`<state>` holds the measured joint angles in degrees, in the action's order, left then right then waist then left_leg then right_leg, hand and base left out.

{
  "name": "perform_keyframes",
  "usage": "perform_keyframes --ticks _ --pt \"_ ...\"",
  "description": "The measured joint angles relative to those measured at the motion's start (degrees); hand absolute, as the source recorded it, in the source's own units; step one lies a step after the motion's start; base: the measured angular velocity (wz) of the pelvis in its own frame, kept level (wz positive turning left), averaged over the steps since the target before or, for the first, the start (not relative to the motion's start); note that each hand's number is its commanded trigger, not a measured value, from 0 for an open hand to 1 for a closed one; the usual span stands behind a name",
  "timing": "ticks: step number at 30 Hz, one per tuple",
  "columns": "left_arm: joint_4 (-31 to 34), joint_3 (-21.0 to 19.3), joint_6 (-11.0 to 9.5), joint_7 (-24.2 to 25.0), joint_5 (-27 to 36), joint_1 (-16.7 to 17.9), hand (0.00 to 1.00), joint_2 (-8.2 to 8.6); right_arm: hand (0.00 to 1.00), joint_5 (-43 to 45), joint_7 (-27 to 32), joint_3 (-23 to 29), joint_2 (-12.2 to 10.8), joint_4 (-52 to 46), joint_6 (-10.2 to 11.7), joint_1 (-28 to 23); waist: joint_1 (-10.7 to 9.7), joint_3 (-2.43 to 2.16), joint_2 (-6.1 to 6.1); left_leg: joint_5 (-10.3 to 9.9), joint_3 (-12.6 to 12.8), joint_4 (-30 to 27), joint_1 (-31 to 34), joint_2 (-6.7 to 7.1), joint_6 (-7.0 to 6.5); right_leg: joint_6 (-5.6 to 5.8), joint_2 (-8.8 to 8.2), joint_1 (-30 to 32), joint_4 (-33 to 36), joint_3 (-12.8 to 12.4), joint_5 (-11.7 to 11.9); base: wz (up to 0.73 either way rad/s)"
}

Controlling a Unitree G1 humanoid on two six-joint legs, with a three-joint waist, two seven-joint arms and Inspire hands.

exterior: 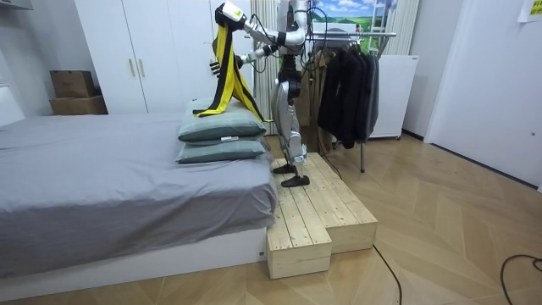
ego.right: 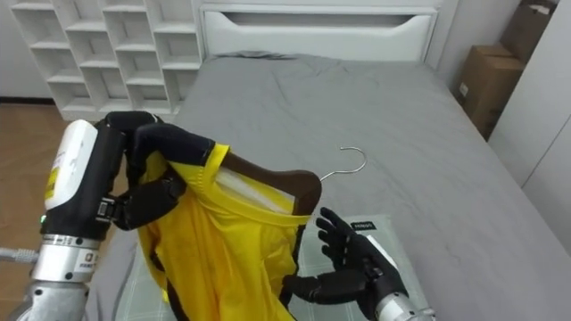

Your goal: Hang clothes

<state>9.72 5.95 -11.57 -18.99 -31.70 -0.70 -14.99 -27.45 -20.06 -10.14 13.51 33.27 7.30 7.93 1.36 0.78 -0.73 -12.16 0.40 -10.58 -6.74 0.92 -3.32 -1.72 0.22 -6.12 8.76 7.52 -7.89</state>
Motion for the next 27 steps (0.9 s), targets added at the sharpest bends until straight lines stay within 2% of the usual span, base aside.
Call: perform_keyframes --ticks 7,9,14,20,24,27 --pt "0.0 0.0 0.07 -0.03 -0.14 -0.28 1.0 0.01 0.0 -0.31 -3.03 -1.71 -0.01 0.37 -1.34 0.27 0.73 0.04 -0.28 0.0 0.01 -0.16 0.04 0.02 0.0 0.0 -0.02 0.02 0.04 -0.27 0.0 -0.01" --pt "0.0 0.0 0.35 0.01 -0.15 -0.64 1.0 0.09 0.0 -0.27 -4.09 -2.21 -0.14 0.38 -2.48 1.44 0.74 0.06 -0.26 0.0 -0.01 -0.16 0.16 0.02 0.0 0.0 -0.01 0.11 0.02 -0.25 0.0 0.0" --pt "0.0 0.0 0.99 0.66 -0.42 -2.55 1.0 0.37 0.0 -1.86 -5.17 -2.21 -0.81 0.88 -3.21 4.85 0.75 0.07 -0.24 0.0 -0.44 -0.13 0.1 0.04 0.0 0.0 -0.03 -0.08 0.01 0.0 0.0 0.03" --pt "0.02 1.57 3.18 0.9 -0.48 -3.64 1.0 0.33 0.0 -7.87 -4.85 -2.44 -2.8 4.36 -3.76 7.95 0.73 0.1 -0.22 0.0 -0.81 -0.11 0.34 0.08 0.0 0.0 -0.04 -0.09 -0.02 0.41 0.0 0.04" --pt "0.01 2.1 4.78 1.16 -0.45 -3.72 1.0 0.32 0.0 -9.92 -4.13 -2.75 -2.79 4.36 -3.82 7.95 0.7 0.1 -0.22 0.0 -0.78 -0.12 0.35 0.1 0.0 0.0 -0.06 -0.08 -0.03 0.37 0.0 0.0" --pt "0.01 2.47 5.14 1.19 -0.47 -3.75 1.0 0.28 0.0 -12.13 -3.61 -3.36 -2.75 4.35 -3.82 7.95 0.65 0.11 -0.2 0.0 -0.73 -0.14 0.18 0.12 0.0 0.0 -0.08 -0.21 -0.08 0.34 0.0 0.0"
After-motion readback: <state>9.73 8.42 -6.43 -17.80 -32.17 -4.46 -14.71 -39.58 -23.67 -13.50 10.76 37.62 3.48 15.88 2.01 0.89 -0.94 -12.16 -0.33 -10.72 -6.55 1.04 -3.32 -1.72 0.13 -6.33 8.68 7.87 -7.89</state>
